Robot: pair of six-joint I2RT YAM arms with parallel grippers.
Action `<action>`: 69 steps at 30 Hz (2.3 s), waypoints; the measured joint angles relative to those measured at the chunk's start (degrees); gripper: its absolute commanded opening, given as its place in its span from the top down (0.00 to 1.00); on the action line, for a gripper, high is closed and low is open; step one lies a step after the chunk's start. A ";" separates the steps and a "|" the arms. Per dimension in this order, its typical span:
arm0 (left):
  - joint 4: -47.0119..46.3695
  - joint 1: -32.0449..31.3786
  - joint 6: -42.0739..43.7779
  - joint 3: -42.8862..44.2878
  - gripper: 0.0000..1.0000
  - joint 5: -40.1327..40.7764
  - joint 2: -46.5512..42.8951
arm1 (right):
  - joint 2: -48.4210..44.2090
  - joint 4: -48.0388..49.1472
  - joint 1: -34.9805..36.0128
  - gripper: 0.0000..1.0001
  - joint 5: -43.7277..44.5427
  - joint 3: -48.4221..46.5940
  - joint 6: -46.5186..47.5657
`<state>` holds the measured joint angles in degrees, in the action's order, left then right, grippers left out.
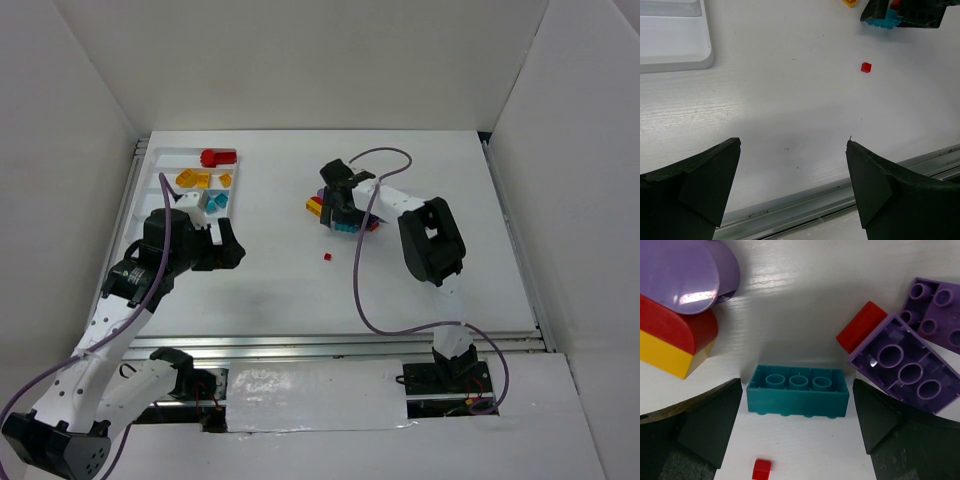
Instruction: Sort the legos into containers by color
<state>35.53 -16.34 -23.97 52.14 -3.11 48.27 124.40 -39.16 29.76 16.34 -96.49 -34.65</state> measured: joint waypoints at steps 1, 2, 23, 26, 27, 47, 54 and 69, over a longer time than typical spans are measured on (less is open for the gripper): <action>0.00 0.00 0.00 0.00 0.00 -0.04 -0.02 | 0.46 -0.09 0.00 0.02 0.02 -0.07 0.00; 0.00 0.00 0.00 0.00 0.01 -0.11 -0.02 | 0.74 -0.11 0.00 0.05 0.15 -0.15 0.02; -1.99 0.00 -0.24 -0.04 0.01 -6.43 -0.33 | -22.34 12.66 8.59 0.97 -12.87 21.27 4.66; -5.90 0.00 -0.92 -1.40 0.00 -13.11 -2.01 | -32.87 16.98 8.87 0.97 -22.12 25.57 1.44; -7.85 0.00 -1.81 -2.34 0.01 -15.58 -2.80 | -36.02 18.93 8.57 0.98 -25.24 26.99 -0.26; -59.63 -13.31 -7.67 -21.79 0.16 -33.27 -6.60 | -54.21 58.60 13.51 1.00 -56.43 48.11 -45.62; -59.34 -17.51 1.33 -18.14 1.00 -33.27 -3.74 | -55.49 58.82 12.85 0.63 -55.19 48.17 -52.30; -28.79 2.05 -12.94 8.50 1.00 12.61 14.84 | -59.54 52.02 -8.26 0.05 -48.43 66.86 -38.84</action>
<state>6.74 -14.28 -36.91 60.64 9.50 63.11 64.86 12.86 21.50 -32.10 -29.63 -73.49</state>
